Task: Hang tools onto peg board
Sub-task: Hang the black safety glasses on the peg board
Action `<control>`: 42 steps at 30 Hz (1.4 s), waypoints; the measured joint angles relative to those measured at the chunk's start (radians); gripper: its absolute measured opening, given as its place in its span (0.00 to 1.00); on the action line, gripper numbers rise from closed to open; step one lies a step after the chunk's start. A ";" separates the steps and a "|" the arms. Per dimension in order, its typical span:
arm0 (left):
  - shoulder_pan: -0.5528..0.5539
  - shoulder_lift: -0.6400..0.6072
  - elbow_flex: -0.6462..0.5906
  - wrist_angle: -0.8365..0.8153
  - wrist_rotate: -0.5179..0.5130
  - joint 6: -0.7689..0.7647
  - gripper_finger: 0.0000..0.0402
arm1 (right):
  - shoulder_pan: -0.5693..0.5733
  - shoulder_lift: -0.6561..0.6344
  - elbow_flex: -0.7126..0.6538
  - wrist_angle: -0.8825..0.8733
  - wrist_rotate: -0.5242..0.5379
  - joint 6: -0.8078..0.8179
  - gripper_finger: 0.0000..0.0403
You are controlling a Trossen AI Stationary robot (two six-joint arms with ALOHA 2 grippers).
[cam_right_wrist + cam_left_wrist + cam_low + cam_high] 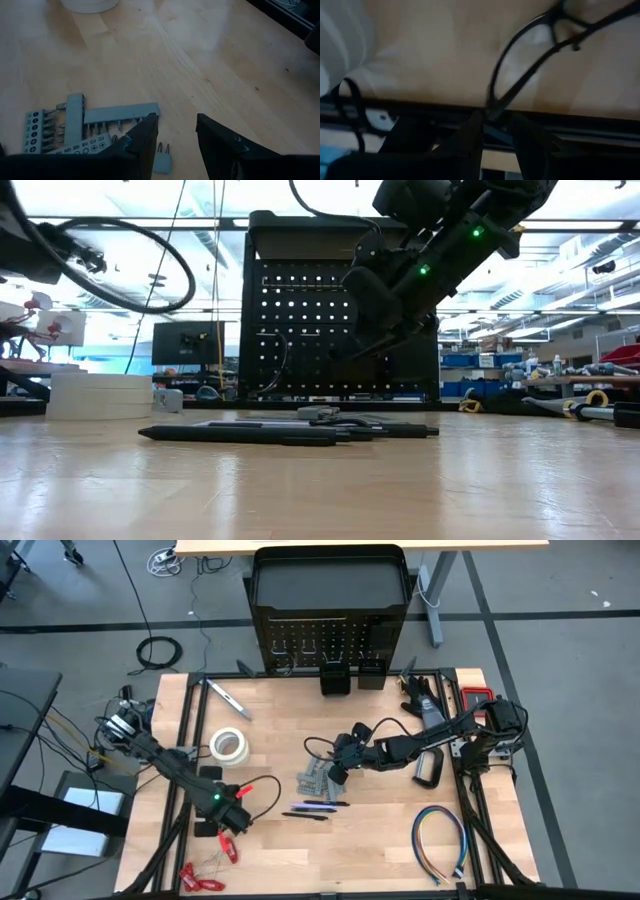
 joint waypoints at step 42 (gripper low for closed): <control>-0.119 -0.002 -0.230 0.418 -0.049 0.080 0.10 | 0.002 0.000 0.000 0.058 0.000 -0.041 0.36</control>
